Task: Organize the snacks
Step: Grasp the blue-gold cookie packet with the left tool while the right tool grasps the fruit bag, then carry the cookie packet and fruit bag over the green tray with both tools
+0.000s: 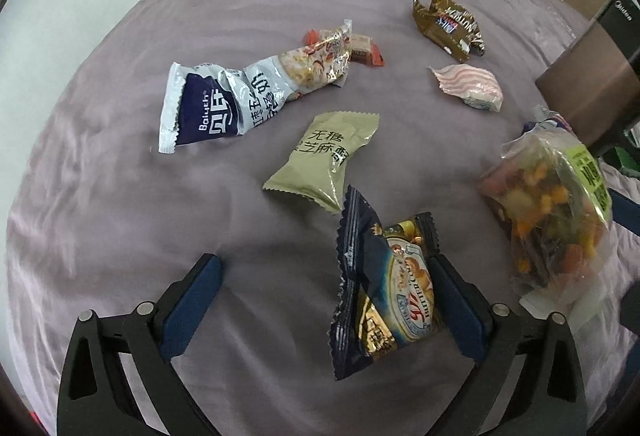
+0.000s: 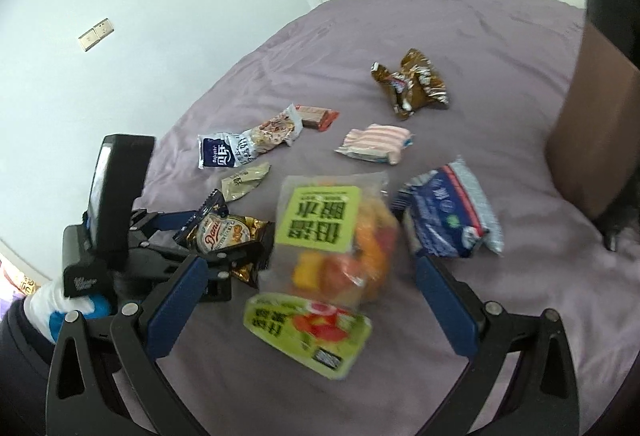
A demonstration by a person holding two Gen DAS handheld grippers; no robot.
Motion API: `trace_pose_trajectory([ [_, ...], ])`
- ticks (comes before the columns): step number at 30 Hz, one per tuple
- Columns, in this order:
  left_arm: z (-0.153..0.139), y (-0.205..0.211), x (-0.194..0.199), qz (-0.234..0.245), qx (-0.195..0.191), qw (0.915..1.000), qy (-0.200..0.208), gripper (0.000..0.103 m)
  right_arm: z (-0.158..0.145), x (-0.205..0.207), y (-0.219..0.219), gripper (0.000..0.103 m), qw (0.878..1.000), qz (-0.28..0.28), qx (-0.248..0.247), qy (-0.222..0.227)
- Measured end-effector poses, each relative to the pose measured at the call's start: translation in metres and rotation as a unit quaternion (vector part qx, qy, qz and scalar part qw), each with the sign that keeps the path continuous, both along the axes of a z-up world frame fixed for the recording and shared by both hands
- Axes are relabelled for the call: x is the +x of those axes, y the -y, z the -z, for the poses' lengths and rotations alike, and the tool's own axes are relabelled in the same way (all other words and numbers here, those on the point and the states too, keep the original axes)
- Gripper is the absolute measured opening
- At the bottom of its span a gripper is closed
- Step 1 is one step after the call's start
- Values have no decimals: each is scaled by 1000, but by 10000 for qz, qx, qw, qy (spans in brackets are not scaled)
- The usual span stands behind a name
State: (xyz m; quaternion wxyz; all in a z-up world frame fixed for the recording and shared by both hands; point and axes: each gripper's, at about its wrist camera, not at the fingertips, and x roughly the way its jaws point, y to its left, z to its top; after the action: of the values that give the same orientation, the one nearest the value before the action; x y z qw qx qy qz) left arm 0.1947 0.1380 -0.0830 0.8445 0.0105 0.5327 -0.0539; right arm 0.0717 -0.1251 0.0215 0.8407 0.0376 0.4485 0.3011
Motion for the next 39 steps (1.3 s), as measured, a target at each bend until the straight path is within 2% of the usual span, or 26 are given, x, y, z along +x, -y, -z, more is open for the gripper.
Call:
trace_pose_trajectory([
  [5,-7,-14,2,-46,-173,9998,118,81,12,12,-9,103,9995,-27,61,-296],
  [10,-13,-19,-5,-150,-306,9992,215,58,18,22,-23,103,9991,-191,-6,-370],
  [13,-12,-24,-16,-245,-409,9985,260,50,21,29,-30,103,9986,-272,-105,-440],
  [14,-11,-26,-15,-280,-433,9983,275,49,23,31,-32,99,9984,-293,-139,-469],
  [15,-9,-21,-20,-310,-453,9981,289,48,24,33,-33,86,9982,-299,-159,-497],
  [16,-9,-23,-19,-333,-477,9979,298,46,26,37,-35,69,9977,-330,-158,-577],
  [18,-10,-24,-34,-354,-500,9976,317,44,28,40,-38,68,9970,-398,-201,-630],
  [21,-9,-26,-35,-377,-527,9974,311,43,34,40,-51,68,9933,-734,-499,-737],
  [23,-9,-24,-35,-387,-515,9975,304,41,35,37,-55,68,9919,-860,-664,-658],
  [24,-10,-24,-37,-387,-511,9975,303,37,35,37,-55,64,9919,-868,-697,-613],
  [25,-11,-25,-38,-394,-529,9973,317,32,34,37,-56,54,9920,-873,-700,-586],
  [27,-12,-28,-40,-468,-604,9966,314,30,33,35,-55,39,9917,-910,-749,-509],
  [30,-15,-30,-41,-503,-664,9960,333,26,30,34,-55,30,9910,-949,-826,-448],
  [36,-22,-27,-43,-676,-531,9956,373,24,33,33,-65,26,9876,-962,-1178,-379],
  [39,-27,-25,-46,-732,-530,9949,451,24,28,33,-62,25,9881,-927,-1169,-380],
])
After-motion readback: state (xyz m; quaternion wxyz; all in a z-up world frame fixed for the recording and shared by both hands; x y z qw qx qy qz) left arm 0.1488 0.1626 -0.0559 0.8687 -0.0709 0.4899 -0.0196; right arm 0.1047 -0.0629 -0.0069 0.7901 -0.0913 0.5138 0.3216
